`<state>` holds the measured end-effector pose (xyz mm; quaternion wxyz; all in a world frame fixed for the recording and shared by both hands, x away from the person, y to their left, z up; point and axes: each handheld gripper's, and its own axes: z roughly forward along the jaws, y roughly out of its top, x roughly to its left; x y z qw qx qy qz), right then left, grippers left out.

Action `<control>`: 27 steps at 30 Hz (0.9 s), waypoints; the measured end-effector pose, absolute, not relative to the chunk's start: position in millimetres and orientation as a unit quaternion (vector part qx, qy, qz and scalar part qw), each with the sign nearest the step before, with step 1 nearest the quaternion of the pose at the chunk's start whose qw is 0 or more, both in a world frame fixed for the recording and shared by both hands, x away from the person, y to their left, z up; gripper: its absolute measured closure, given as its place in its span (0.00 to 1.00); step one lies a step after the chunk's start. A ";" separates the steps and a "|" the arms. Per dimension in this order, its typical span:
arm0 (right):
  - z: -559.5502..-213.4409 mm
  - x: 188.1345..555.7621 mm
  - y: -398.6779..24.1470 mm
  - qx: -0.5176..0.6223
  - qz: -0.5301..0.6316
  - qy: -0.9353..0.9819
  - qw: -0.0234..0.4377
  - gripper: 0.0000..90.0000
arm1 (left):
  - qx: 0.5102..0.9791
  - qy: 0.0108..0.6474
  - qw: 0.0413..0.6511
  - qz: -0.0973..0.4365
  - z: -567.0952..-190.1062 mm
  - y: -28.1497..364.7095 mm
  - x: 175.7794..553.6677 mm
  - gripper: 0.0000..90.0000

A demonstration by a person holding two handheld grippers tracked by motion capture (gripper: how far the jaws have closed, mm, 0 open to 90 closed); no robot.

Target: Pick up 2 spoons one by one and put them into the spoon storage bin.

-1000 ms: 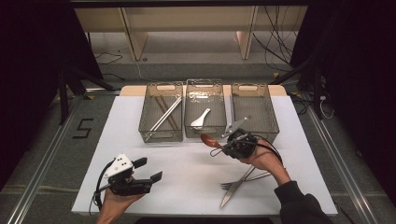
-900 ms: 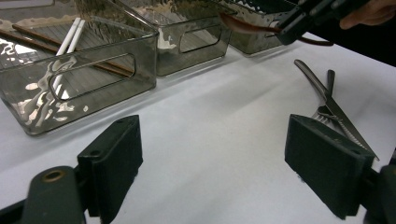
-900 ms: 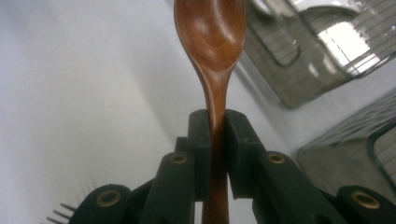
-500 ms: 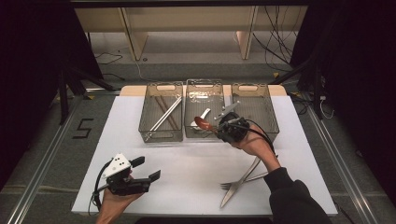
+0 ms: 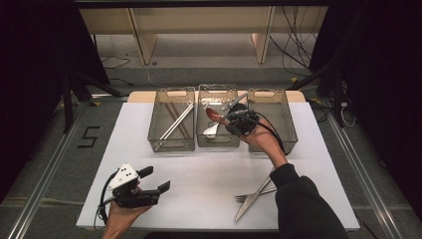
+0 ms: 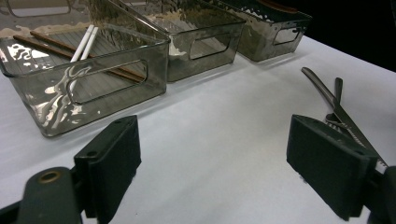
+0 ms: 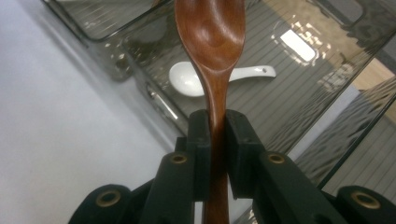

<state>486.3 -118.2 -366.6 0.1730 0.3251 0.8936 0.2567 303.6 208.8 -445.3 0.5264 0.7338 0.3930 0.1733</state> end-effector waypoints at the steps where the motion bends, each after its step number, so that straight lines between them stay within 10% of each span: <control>1: -366.0 488.2 -117.1 0.326 0.258 0.893 0.173 0.91 | 0.734 0.393 0.527 0.173 -445.3 209.0 303.6 0.19; 27: -374.7 531.0 -98.0 0.362 0.237 0.884 0.177 0.91 | 0.732 0.393 0.528 0.175 -445.2 209.9 303.9 0.19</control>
